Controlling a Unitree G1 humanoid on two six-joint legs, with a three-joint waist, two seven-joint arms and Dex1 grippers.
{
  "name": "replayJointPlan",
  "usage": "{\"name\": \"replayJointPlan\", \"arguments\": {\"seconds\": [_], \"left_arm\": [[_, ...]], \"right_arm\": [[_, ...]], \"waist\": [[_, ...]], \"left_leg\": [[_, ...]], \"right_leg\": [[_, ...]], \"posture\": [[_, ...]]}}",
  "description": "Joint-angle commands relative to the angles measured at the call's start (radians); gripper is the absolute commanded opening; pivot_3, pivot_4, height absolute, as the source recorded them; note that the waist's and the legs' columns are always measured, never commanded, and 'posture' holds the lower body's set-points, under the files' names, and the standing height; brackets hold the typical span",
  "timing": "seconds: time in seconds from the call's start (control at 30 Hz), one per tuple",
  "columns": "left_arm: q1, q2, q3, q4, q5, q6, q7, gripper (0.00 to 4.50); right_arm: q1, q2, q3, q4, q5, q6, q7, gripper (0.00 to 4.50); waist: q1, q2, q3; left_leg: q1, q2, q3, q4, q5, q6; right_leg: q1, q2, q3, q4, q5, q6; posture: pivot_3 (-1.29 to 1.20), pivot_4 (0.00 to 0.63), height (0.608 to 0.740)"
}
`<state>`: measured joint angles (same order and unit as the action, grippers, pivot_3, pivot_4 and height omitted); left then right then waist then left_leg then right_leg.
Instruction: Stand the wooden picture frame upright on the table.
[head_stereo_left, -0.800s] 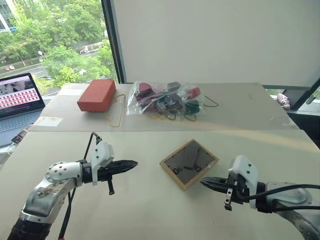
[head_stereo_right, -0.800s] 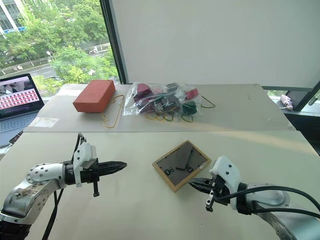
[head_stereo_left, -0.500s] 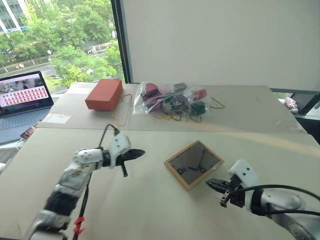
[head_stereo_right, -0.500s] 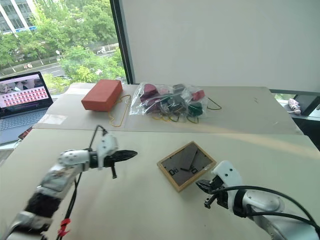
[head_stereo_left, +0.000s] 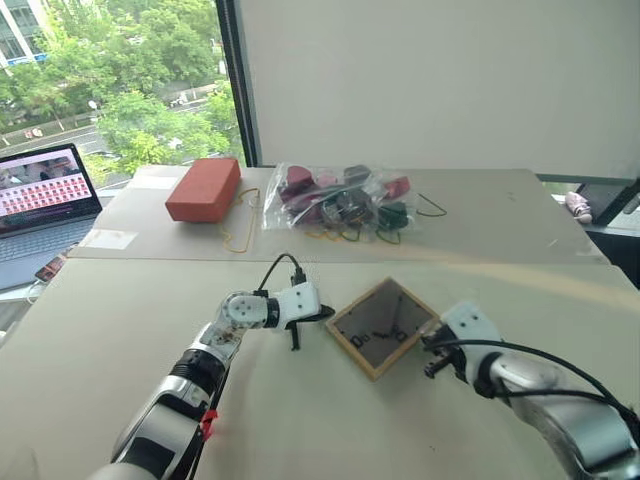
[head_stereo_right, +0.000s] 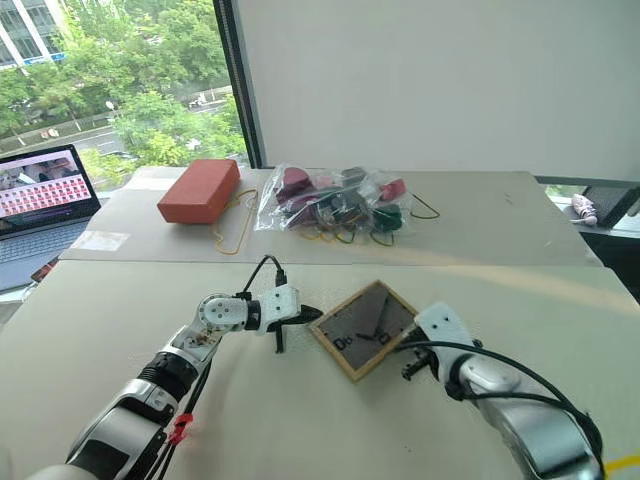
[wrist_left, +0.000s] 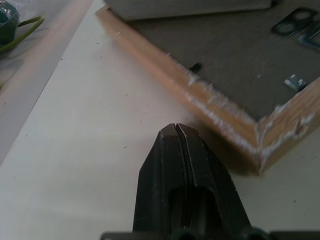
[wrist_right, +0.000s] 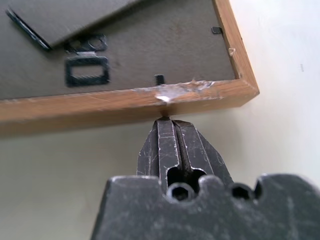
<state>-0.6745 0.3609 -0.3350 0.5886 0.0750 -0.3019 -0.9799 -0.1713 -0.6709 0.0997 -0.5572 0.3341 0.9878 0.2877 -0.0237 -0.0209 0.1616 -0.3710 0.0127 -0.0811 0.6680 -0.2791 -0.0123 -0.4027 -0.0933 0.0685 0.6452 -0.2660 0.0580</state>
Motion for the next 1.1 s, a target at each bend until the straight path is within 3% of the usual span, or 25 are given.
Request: {"name": "replayJointPlan", "arguments": {"seconds": [0.03,0.23,0.4,0.53,0.9,0.97,1.1], "left_arm": [[0.09,0.043,-0.021,-0.103,-0.004,0.031,-0.06,0.04],[0.343,0.243,0.075,-0.455,-0.081,0.215,-0.101,0.04],[0.546,0.379,0.165,-0.657,-0.119,0.344,-0.069,0.04],[0.617,0.403,0.215,-0.716,-0.128,0.402,-0.013,0.04],[0.622,0.392,0.193,-0.776,-0.138,0.41,0.011,0.04],[0.625,0.405,0.239,-0.756,-0.139,0.34,0.026,0.04],[0.561,0.36,0.347,-0.643,-0.101,0.018,0.18,0.04]], "right_arm": [[-0.082,0.028,0.07,0.032,-0.039,-0.024,0.023,0.0],[-0.179,0.078,0.167,0.078,-0.071,-0.043,0.081,0.0],[-0.159,0.079,0.2,-0.004,-0.039,0.003,0.143,0.0],[-0.124,0.076,0.209,-0.052,-0.027,0.044,0.161,0.0],[-0.128,0.075,0.184,0.025,-0.076,0.011,0.153,0.0],[-0.111,0.055,0.168,0.032,-0.079,0.002,0.161,0.0],[-0.093,0.04,0.151,0.043,-0.071,-0.022,0.178,0.0]], "waist": [[-0.009,0.0,0.0],[-0.046,0.001,-0.001],[-0.05,0.002,-0.001],[-0.043,0.002,-0.001],[-0.042,0.002,-0.001],[-0.04,0.002,-0.001],[-0.032,0.002,-0.001]], "left_leg": [[0.0,0.0,0.0,0.0,0.0,0.001],[0.001,0.002,-0.001,-0.001,-0.001,0.002],[0.004,0.002,-0.002,-0.003,-0.001,0.003],[0.004,0.002,-0.002,-0.003,-0.001,0.003],[0.004,0.002,-0.001,-0.003,-0.001,0.002],[0.004,0.002,-0.001,-0.003,-0.001,0.002],[0.003,0.002,-0.001,-0.003,-0.001,0.002]], "right_leg": [[0.0,0.0,0.0,0.0,0.0,0.0],[-0.001,0.001,0.0,0.002,0.0,0.0],[-0.002,0.002,0.001,0.003,0.0,-0.001],[-0.001,0.002,0.001,0.002,0.0,0.0],[-0.001,0.002,0.001,0.003,0.0,-0.001],[-0.001,0.002,0.001,0.003,0.0,-0.001],[-0.002,0.001,0.001,0.002,0.0,-0.001]], "posture": [[0.0,0.15,0.74],[0.0,0.15,0.74],[0.0,0.15,0.74],[0.0,0.15,0.74],[0.0,0.15,0.74],[0.0,0.15,0.74],[0.0,0.15,0.74]]}}
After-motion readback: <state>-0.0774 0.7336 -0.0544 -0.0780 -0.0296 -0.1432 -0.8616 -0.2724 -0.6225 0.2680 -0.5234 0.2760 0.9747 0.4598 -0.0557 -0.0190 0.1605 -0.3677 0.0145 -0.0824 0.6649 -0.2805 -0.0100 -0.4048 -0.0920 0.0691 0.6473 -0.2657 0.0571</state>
